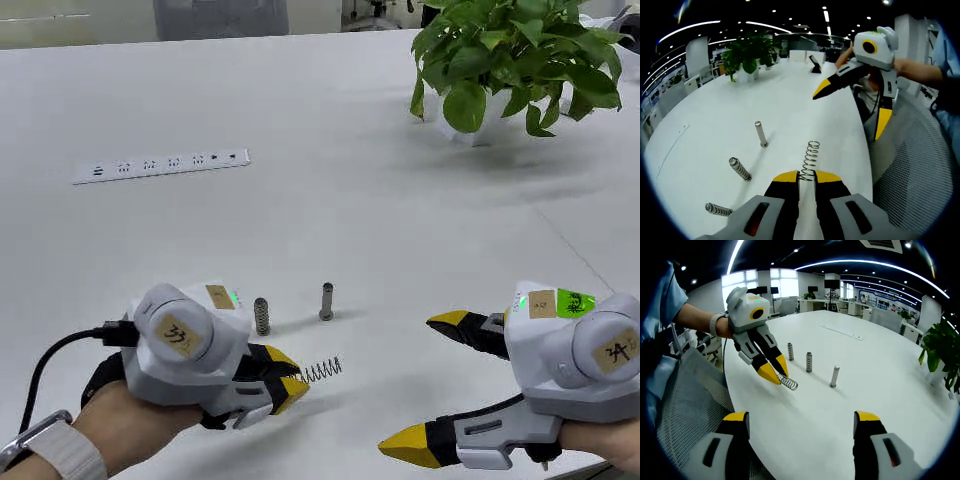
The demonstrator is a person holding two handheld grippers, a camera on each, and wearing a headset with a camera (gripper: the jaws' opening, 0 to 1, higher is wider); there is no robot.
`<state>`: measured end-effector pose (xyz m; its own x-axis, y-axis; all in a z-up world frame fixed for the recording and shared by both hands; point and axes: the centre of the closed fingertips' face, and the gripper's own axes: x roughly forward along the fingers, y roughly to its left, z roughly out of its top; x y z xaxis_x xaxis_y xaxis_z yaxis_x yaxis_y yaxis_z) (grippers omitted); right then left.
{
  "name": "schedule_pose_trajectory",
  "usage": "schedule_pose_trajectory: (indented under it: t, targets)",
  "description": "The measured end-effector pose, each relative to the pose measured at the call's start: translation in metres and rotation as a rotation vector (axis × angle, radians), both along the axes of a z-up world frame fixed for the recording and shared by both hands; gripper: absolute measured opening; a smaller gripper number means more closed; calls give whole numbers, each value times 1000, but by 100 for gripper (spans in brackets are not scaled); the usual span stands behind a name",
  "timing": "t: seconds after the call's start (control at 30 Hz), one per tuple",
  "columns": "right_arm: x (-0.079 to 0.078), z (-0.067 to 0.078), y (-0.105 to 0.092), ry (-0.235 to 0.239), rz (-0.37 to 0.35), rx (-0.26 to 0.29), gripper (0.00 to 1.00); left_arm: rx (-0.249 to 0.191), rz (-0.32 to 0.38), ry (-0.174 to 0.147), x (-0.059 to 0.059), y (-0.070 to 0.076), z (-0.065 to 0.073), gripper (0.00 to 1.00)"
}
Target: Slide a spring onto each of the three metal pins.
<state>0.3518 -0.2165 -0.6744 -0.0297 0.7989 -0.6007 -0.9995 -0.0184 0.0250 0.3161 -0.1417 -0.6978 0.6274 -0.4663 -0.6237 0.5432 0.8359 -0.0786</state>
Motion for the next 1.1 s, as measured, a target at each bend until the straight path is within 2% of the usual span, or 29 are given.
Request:
schedule_pose_trajectory:
  t: [0.2,0.33,0.5,0.67,0.77,0.93,1.1]
  targets:
    - [-7,9,14,6,49,13,85,-25,12,-43,-13,1,15,10]
    - [-17,19,30,61,79,61,80,-44,14,-58,-21,0,17,10]
    - [-27,20,44,92,138,57,74,-66,4,-65,-29,-2,18,10]
    - [-38,17,52,126,187,30,62,-86,1,-72,-33,-3,20,10]
    - [-44,18,57,146,214,32,55,-102,-4,-74,-35,-4,20,10]
    - [-52,12,57,186,245,1,40,-122,-5,-77,-38,-5,19,10]
    - [-58,10,57,213,262,-7,32,-141,-12,-81,-41,-7,20,10]
